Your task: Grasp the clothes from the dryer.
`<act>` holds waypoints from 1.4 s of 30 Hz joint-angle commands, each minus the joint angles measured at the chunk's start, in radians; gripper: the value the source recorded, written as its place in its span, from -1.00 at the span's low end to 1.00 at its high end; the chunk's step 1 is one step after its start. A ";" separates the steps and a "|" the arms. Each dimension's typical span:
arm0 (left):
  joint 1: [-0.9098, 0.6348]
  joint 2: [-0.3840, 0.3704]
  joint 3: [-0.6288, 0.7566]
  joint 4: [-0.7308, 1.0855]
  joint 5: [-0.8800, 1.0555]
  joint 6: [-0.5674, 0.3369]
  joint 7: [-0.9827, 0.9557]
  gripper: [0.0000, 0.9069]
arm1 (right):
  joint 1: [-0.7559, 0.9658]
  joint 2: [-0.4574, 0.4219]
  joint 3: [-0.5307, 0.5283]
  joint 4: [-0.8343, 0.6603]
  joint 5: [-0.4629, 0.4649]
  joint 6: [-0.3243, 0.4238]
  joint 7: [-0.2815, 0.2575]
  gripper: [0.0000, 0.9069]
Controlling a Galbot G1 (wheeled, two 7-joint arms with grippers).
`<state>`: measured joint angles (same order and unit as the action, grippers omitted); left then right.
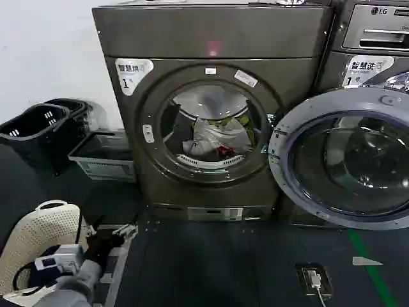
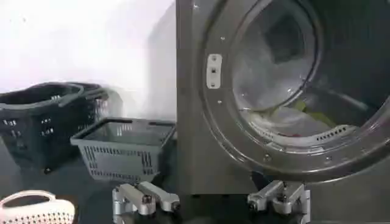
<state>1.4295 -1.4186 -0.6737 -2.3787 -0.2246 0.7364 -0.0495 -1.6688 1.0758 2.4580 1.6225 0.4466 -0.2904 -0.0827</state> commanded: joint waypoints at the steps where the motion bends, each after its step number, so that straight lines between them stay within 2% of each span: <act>1: 0.004 -0.001 0.000 -0.004 0.010 0.049 0.001 1.00 | -0.001 0.000 -0.024 -0.011 0.003 0.055 0.024 1.00; 2: 0.005 -0.001 0.001 -0.005 0.010 0.049 0.001 1.00 | 0.001 0.002 -0.032 -0.013 0.021 0.075 0.030 1.00; 3: 0.007 -0.001 0.001 -0.006 0.011 0.049 0.002 1.00 | 0.004 0.006 -0.033 -0.006 0.031 0.063 0.028 1.00; 19: 0.030 0.001 0.001 -0.027 0.021 0.049 0.006 1.00 | 0.011 0.004 -0.048 -0.020 0.035 0.071 0.060 1.00; 42: 0.035 0.012 0.007 -0.041 0.023 0.049 0.005 1.00 | 0.006 -0.001 -0.039 -0.038 0.046 0.076 0.070 1.00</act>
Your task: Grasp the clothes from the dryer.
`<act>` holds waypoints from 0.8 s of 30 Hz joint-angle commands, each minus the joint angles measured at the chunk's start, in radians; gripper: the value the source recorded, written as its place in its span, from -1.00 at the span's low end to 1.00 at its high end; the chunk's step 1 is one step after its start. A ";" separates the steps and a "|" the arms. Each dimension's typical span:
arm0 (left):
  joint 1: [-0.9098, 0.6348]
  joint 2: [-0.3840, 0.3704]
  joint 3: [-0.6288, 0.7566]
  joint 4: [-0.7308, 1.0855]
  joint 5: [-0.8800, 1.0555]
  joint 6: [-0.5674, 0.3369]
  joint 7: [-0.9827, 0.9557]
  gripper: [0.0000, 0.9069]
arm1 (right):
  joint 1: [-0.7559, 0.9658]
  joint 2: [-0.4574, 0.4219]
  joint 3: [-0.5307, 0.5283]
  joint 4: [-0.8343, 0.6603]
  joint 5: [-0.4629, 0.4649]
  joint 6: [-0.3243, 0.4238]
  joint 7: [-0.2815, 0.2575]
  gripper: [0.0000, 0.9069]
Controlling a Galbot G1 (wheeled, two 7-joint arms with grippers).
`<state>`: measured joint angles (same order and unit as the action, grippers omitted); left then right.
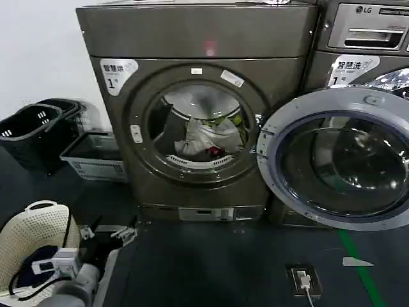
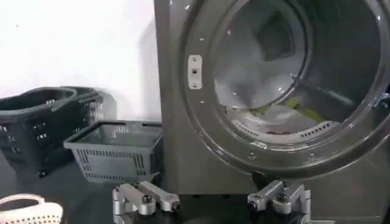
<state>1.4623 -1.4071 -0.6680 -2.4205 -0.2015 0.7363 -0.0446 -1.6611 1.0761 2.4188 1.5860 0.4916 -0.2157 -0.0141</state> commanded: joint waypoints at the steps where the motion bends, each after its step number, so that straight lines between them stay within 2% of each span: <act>1: 0.002 0.001 0.000 0.001 0.000 0.049 0.001 1.00 | -0.002 -0.001 0.000 -0.002 0.000 0.002 0.000 1.00; 24: 0.002 0.004 0.003 -0.004 0.002 0.049 0.011 1.00 | -0.004 0.001 0.015 -0.013 0.000 0.004 0.004 1.00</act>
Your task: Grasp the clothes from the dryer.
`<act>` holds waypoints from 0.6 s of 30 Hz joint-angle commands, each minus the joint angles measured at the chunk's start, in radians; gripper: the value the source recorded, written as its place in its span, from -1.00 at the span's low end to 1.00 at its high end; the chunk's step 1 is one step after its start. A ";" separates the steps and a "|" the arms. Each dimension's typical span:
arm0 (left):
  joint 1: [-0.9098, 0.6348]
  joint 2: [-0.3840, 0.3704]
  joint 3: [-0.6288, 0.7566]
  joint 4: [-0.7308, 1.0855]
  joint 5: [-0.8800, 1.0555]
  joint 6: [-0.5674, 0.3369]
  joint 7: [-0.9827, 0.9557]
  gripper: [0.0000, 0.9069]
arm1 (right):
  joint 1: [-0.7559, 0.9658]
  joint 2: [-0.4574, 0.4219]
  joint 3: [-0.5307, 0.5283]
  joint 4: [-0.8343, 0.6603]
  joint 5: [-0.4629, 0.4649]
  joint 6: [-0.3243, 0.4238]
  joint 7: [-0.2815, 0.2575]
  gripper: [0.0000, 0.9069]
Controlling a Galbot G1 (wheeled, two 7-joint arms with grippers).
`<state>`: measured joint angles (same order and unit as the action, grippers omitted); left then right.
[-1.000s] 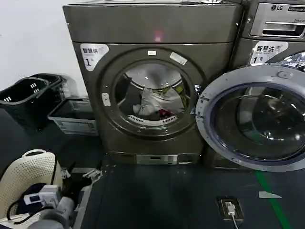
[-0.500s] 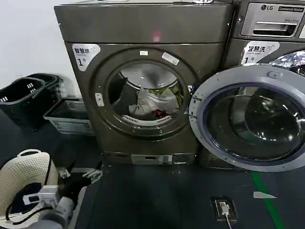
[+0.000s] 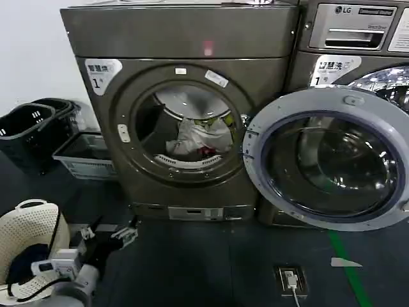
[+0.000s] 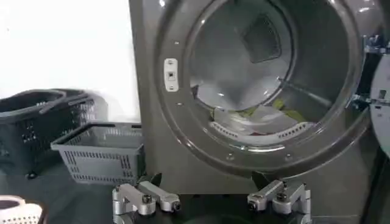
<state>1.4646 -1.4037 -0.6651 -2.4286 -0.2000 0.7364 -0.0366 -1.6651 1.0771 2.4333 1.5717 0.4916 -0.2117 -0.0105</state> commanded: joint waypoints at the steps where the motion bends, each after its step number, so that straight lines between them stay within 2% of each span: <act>1: -0.001 0.001 0.000 0.005 0.001 0.049 0.002 1.00 | 0.000 0.001 0.001 0.001 0.000 0.000 0.000 1.00; 14: -0.006 -0.002 0.013 0.006 0.007 0.049 0.014 1.00 | -0.003 0.004 0.008 -0.023 0.000 0.045 0.067 1.00; 18: -0.008 -0.001 0.014 0.011 0.005 0.049 0.013 1.00 | -0.004 0.005 0.013 -0.026 0.014 0.048 0.069 1.00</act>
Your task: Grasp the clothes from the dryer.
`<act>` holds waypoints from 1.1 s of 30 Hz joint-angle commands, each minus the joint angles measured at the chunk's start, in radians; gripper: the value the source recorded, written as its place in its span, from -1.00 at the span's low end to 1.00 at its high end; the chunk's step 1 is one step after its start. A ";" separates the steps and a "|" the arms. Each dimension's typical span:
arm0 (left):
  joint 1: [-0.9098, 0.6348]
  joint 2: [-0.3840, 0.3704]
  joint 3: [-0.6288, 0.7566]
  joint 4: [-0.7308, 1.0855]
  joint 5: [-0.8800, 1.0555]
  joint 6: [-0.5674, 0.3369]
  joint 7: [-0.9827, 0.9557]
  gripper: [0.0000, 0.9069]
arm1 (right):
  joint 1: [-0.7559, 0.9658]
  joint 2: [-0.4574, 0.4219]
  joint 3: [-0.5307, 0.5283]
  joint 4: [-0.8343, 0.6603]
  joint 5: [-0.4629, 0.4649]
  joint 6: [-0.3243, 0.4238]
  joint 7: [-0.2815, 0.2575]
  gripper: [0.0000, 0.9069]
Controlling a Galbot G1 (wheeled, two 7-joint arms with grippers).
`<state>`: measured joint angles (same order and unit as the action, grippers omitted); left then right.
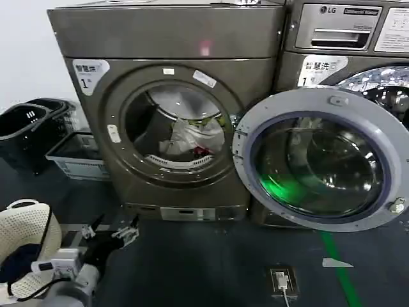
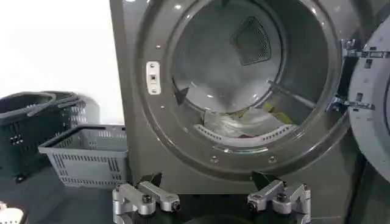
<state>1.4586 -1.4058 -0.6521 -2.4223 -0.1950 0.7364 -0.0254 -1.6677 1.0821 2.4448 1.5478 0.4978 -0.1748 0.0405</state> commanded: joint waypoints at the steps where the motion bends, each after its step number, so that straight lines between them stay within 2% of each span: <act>1: -0.003 0.001 0.001 0.007 0.000 0.049 0.002 1.00 | -0.001 0.001 0.002 -0.003 0.008 0.012 0.018 1.00; 33: -0.011 -0.003 0.014 0.034 0.006 0.049 0.003 1.00 | -0.019 0.004 0.012 -0.013 0.014 0.025 0.021 1.00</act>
<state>1.4467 -1.4089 -0.6384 -2.3916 -0.1910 0.7363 -0.0221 -1.6846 1.0884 2.4565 1.5362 0.5122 -0.1506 0.0603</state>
